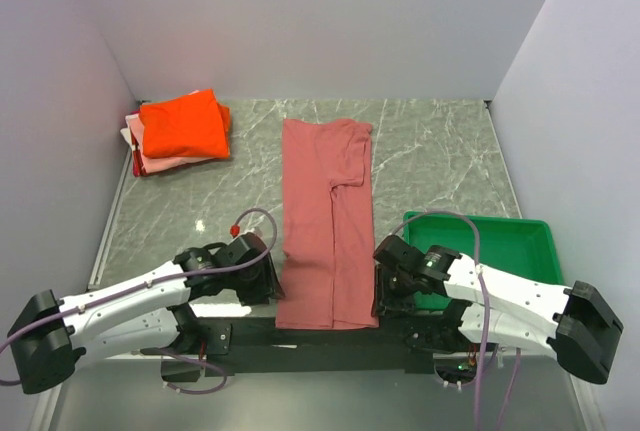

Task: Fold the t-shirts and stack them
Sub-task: Fold the tshirt

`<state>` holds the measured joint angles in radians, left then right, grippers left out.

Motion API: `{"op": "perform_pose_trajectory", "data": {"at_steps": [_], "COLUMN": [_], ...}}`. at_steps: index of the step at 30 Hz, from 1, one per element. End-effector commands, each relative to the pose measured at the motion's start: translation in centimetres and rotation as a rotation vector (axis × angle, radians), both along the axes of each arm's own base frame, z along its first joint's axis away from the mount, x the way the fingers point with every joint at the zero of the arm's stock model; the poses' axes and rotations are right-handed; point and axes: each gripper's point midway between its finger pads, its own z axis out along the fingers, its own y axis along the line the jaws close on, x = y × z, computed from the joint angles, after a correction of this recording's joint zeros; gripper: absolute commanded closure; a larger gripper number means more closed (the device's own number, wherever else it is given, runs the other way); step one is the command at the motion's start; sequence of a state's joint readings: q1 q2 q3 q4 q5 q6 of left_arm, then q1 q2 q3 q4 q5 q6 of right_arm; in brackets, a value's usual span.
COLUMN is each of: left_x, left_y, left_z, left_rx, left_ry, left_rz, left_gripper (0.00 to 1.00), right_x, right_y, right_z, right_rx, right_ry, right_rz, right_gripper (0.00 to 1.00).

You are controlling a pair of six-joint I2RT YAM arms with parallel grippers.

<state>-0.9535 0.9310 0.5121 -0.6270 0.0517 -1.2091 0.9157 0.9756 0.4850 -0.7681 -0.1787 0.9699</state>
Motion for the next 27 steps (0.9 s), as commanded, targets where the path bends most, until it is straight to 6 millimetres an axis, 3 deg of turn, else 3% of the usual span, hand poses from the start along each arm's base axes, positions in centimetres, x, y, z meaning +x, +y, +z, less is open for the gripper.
{"op": "perform_pose_trajectory", "data": {"at_steps": [1,8,13,20,27], "left_x": [-0.6,-0.9,-1.3,-2.1,-3.3], "left_y": [0.6,1.2,1.1,0.7,0.3], "left_z": [-0.6,-0.7,-0.9,-1.3,-2.3], "left_rx": [-0.005,0.01,-0.004,-0.032,-0.004], "left_ry": [0.02,0.013,0.023,0.042,0.077], "left_rz": [0.034,0.019,0.01,-0.015,-0.035], "left_gripper": [0.48,0.48,0.48,0.48,0.47], "right_x": [0.1,-0.7,-1.4,-1.7,-2.1], "right_y": [0.3,1.4,0.9,0.5,0.2], "right_z": [-0.3,-0.7,-1.4,-1.4,-1.4], "right_rx": [-0.014,0.026,-0.024,-0.064,-0.07], "right_ry": [-0.008,0.007,0.027,0.037,0.048], "right_rz": [-0.051,-0.065,-0.061,-0.074,-0.076], "right_gripper": [0.55,0.55,0.56,0.79,0.92]}}
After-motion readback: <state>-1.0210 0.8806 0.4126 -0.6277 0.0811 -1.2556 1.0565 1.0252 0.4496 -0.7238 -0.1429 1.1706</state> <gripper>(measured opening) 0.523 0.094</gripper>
